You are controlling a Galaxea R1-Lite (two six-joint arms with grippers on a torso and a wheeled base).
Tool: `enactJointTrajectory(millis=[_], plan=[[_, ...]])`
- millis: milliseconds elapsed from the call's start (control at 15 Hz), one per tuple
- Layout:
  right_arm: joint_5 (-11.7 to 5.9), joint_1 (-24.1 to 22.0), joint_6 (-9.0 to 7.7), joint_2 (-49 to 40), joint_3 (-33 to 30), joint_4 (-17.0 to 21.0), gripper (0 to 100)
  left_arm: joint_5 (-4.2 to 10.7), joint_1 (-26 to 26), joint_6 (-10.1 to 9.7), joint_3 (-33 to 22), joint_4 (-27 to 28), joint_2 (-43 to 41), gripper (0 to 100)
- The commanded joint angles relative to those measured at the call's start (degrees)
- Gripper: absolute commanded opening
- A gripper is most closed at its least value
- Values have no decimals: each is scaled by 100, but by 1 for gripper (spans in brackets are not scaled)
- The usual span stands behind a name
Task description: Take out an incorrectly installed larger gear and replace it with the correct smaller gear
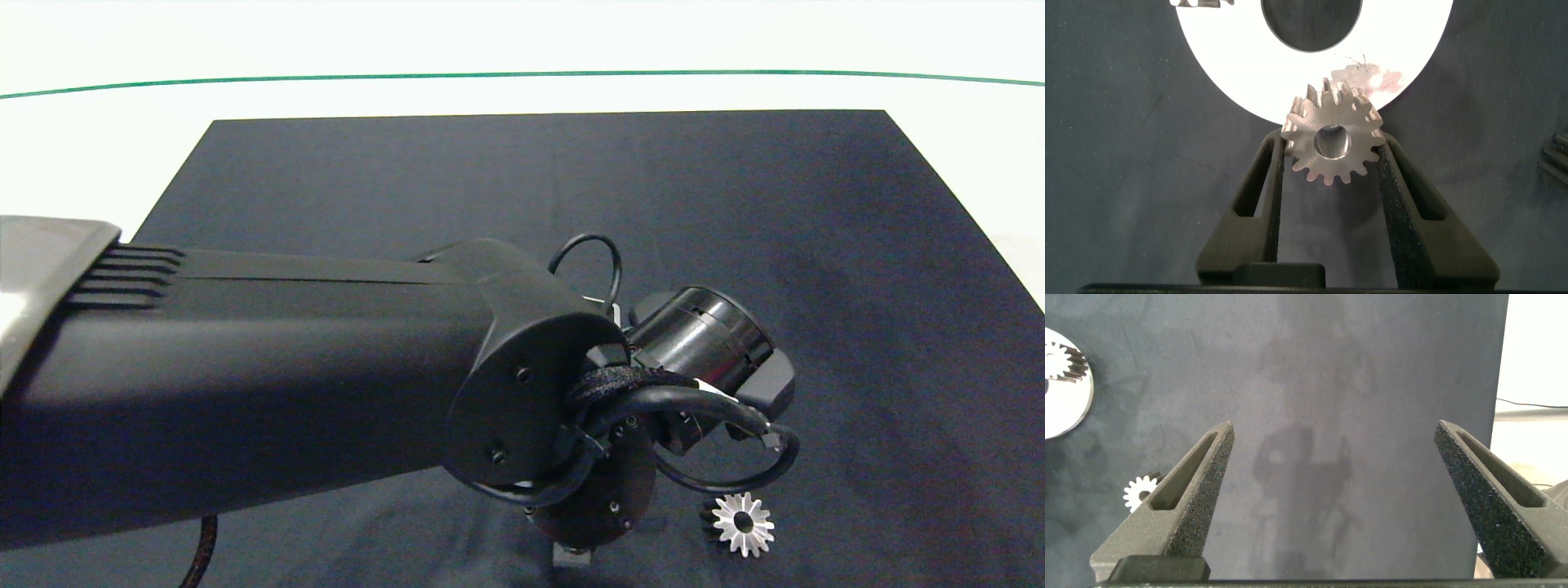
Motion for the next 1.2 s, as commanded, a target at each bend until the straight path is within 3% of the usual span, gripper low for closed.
enactJointTrajectory(millis=[67, 1200], plan=[[-4, 2, -5, 10, 2, 24, 100, 18, -14, -25, -29, 14, 50, 13], [-4, 10, -5, 19, 2, 24, 100, 44, 3, -25, -38, 14, 129, 13]])
